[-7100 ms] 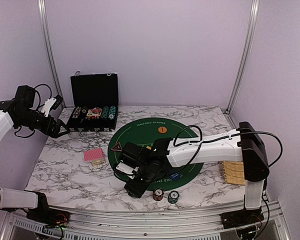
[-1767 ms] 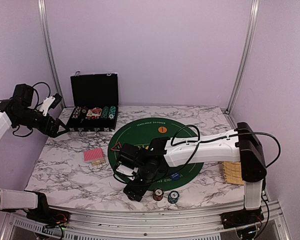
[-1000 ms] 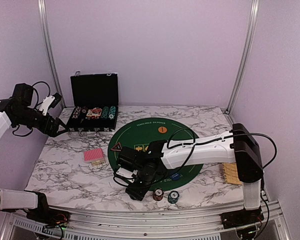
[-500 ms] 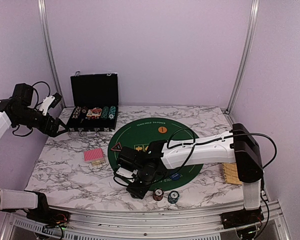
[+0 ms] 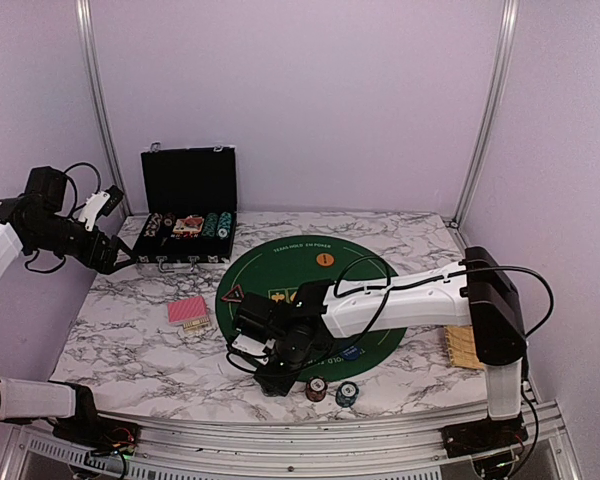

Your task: Distribute texas hold em gaming equipment

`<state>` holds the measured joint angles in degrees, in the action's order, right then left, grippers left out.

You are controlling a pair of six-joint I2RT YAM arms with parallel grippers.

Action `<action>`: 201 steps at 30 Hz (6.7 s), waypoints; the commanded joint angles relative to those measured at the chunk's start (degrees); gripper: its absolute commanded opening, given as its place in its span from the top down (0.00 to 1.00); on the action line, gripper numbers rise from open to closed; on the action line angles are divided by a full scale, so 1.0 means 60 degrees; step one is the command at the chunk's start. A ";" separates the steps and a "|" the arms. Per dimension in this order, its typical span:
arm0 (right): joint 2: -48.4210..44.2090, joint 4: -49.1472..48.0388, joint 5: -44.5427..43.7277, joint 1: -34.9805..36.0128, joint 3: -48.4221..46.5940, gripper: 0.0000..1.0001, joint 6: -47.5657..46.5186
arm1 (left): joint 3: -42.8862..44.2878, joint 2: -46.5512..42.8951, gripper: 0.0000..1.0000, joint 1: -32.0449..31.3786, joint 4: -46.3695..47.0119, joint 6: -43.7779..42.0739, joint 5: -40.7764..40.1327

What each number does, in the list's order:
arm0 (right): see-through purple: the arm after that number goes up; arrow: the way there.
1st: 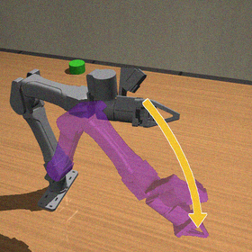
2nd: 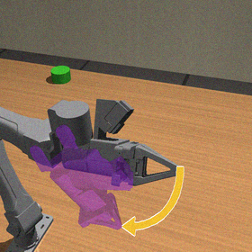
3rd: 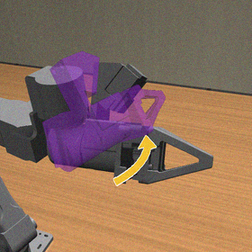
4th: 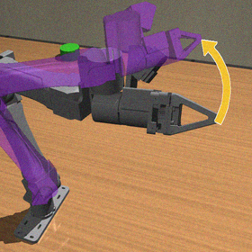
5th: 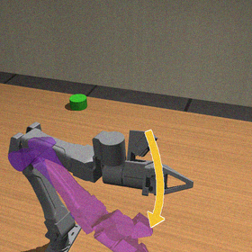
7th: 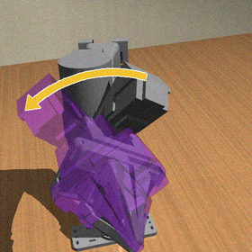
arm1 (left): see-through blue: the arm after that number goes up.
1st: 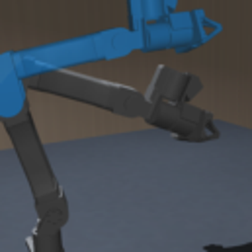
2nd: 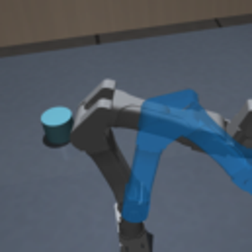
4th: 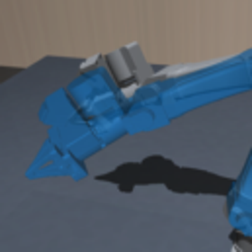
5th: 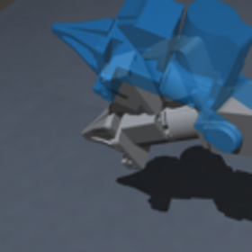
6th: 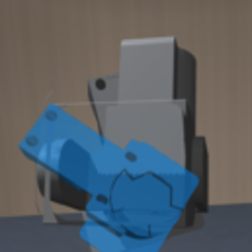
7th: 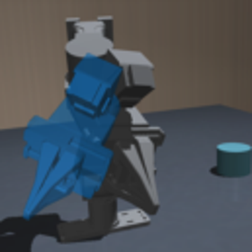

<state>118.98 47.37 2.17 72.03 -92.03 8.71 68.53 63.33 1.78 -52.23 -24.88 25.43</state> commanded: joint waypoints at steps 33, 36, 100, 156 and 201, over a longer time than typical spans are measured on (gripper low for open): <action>-0.1519 -0.0150 -0.0954 -0.2816 -0.0431 1.00 -0.0067 | 0.0200 -0.0154 0.01 -0.0026 -0.0319 -0.0106 0.0042; -0.1439 -0.0406 -0.0992 -0.3693 -0.0433 1.00 -0.0191 | 0.0204 -0.0155 0.01 -0.0030 -0.0322 -0.0115 0.0049; -0.0720 -0.1045 -0.1839 -0.5221 -0.1592 0.38 -0.0238 | 0.0201 -0.0055 0.01 -0.0033 -0.0412 -0.0350 -0.0006; 0.0213 -0.0917 0.0421 -0.0345 0.0077 0.30 -0.0131 | 0.0278 0.0007 0.01 -0.0033 -0.0480 -0.0331 0.0234; -0.2554 -0.0294 -0.0299 -0.2167 0.1629 1.00 0.0689 | 0.0319 -0.0069 0.01 -0.0033 -0.0495 -0.0423 0.0179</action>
<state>109.27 46.65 3.44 64.51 -88.18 10.15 68.66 63.68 1.78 -53.23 -26.46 25.93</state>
